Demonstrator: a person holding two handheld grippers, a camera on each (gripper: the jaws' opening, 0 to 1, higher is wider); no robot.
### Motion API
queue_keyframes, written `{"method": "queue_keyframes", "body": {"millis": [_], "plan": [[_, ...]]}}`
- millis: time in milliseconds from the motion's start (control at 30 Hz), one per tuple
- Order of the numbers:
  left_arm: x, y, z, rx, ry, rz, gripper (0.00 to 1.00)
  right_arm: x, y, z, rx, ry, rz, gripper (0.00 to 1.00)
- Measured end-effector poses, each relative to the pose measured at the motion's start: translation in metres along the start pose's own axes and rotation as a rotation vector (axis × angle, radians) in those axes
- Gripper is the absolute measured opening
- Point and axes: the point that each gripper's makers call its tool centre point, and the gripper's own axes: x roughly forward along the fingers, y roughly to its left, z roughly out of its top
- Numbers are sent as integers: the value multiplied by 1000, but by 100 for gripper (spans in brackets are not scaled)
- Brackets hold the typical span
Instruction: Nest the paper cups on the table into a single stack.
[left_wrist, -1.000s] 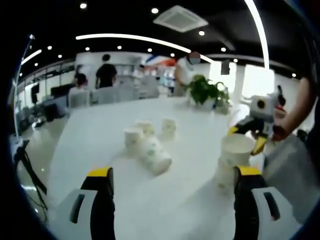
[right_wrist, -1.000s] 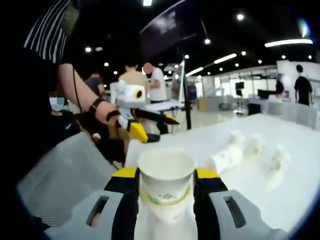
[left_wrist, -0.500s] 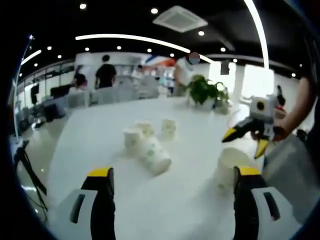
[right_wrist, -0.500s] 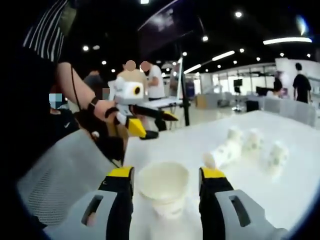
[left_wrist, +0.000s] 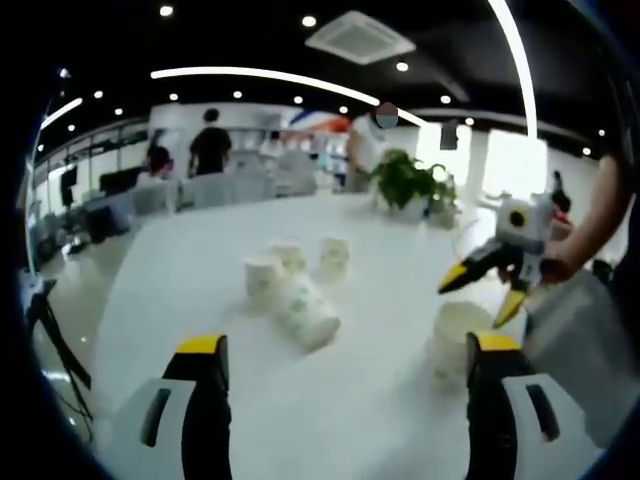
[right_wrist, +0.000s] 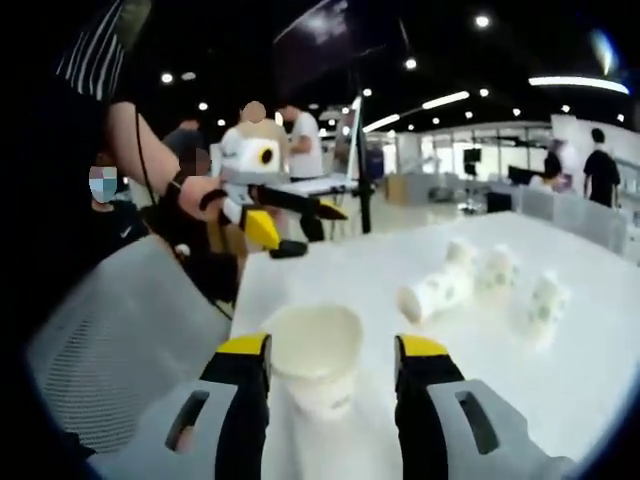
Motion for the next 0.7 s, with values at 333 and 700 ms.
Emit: {"method": "queue_keyframes", "body": {"millis": [333, 700], "plan": [[2, 5, 12, -9, -37, 8, 97, -19, -6, 13, 16, -36, -54, 47], [6, 3, 25, 15, -54, -9, 96, -55, -34, 29, 5, -74, -189, 51]]}}
